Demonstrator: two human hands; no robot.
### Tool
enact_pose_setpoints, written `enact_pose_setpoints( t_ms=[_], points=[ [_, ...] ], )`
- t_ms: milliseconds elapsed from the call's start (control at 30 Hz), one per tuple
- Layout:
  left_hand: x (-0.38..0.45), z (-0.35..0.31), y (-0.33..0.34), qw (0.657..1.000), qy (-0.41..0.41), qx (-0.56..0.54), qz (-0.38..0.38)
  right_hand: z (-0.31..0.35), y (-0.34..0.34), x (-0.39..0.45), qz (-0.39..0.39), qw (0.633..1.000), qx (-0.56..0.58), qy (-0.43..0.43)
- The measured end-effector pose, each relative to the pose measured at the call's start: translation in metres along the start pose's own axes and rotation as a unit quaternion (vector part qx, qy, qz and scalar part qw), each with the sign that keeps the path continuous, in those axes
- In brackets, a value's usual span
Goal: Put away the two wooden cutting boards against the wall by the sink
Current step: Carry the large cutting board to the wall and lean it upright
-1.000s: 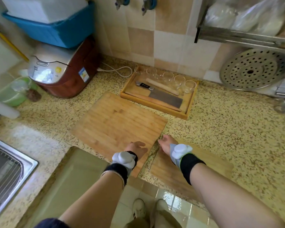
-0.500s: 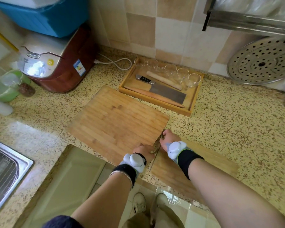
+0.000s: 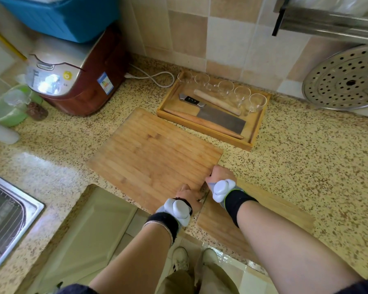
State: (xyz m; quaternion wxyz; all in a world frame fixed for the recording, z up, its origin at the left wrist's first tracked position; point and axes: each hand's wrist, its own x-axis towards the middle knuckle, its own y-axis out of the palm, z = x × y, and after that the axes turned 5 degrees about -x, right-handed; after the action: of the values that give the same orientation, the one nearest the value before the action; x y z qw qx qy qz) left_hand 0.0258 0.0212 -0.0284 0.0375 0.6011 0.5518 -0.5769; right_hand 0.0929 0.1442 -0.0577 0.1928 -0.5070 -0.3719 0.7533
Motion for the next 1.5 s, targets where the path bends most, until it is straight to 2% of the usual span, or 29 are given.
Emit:
enact_pose_setpoints(
  t_ms=[133,400,567,667,867,933,1000,1067,1167,1267,1333,1433,1500],
  points=[
    [-0.008,-0.003,-0.005,0.999,-0.010,0.029,0.025,0.001,-0.006,-0.008,0.007,1.000,0.011,-0.001],
    [-0.038,-0.018,-0.028,0.997,-0.011,0.071,0.026,0.011,-0.031,-0.037,-0.016,1.000,0.014,-0.014],
    [-0.068,-0.025,-0.049,0.998,-0.028,0.044,-0.030,0.025,-0.056,-0.070,-0.052,0.998,0.012,-0.028],
    [-0.087,-0.031,-0.062,0.996,-0.035,0.045,-0.067,0.035,-0.074,-0.088,-0.075,0.994,0.070,-0.039],
    [-0.123,-0.031,-0.094,0.980,-0.040,0.121,-0.154,0.069,-0.106,-0.107,-0.017,0.960,0.271,-0.068],
    [-0.134,-0.029,-0.102,0.974,-0.035,0.124,-0.188,0.076,-0.112,-0.108,0.010,0.952,0.302,-0.044],
    [-0.153,-0.024,-0.108,0.965,-0.029,0.114,-0.236,0.085,-0.119,-0.114,-0.002,0.938,0.339,-0.069],
    [-0.166,-0.016,-0.114,0.953,-0.004,0.100,-0.286,0.098,-0.125,-0.118,-0.027,0.902,0.422,-0.092],
    [-0.184,-0.002,-0.123,0.934,0.029,0.064,-0.349,0.118,-0.131,-0.133,-0.016,0.896,0.431,-0.107],
    [-0.197,0.013,-0.136,0.945,-0.035,0.022,-0.325,0.133,-0.135,-0.147,-0.037,0.874,0.473,-0.105],
    [-0.211,0.023,-0.142,0.948,-0.087,0.049,-0.302,0.141,-0.137,-0.155,-0.060,0.864,0.486,-0.115],
    [-0.223,0.028,-0.149,0.940,-0.107,0.062,-0.319,0.152,-0.143,-0.165,-0.094,0.869,0.469,-0.128],
    [-0.229,0.025,-0.155,0.932,-0.110,0.064,-0.339,0.160,-0.151,-0.169,-0.124,0.858,0.484,-0.119]
  ],
)
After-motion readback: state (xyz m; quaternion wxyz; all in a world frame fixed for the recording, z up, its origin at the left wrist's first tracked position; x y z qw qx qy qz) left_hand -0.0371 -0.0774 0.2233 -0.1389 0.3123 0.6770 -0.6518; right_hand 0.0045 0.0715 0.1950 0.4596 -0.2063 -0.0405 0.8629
